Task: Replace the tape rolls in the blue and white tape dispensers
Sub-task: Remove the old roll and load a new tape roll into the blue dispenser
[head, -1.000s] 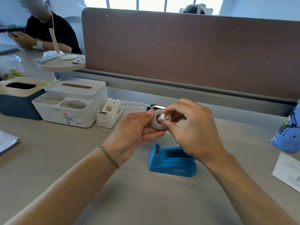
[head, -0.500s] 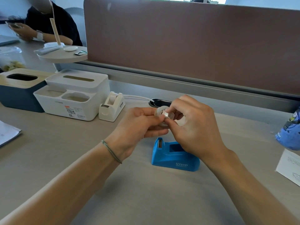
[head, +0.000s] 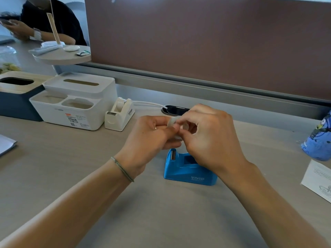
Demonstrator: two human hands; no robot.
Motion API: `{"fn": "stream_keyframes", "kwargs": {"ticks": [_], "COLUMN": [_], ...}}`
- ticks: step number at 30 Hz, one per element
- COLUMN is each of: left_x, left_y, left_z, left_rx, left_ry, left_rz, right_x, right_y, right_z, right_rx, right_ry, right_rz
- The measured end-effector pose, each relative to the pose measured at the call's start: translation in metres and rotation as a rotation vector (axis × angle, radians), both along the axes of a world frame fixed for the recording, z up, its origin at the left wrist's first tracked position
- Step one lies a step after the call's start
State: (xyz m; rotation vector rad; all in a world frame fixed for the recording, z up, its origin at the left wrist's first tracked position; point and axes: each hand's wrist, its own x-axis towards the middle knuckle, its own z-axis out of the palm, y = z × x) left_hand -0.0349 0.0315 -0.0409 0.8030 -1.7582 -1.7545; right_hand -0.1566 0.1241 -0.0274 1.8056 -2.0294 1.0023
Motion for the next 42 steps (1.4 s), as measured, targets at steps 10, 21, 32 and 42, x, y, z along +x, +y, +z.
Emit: {"fn": "stream_keyframes", "kwargs": {"ticks": [10,21,32,42], "left_x": [0.002,0.003,0.006,-0.001], "left_y": [-0.005,0.008,0.004,-0.002], "left_z": [0.001,0.003,0.003,0.017], "left_rx": [0.049,-0.208,-0.24,0.006], "left_ry": [0.037,0.038,-0.015,0.173], "left_rz": [0.068,0.157,0.008,-0.087], "right_x": [-0.002,-0.006,-0.009,-0.02], "right_y": [0.006,0.002,0.006,0.01], "right_z": [0.007,0.003,0.015,0.026], "right_rx": [0.248,0.3,0.428,0.193], "right_ry": [0.158,0.175,0.176,-0.432], "right_rz": [-0.099,-0.105,-0.074,-0.026]}}
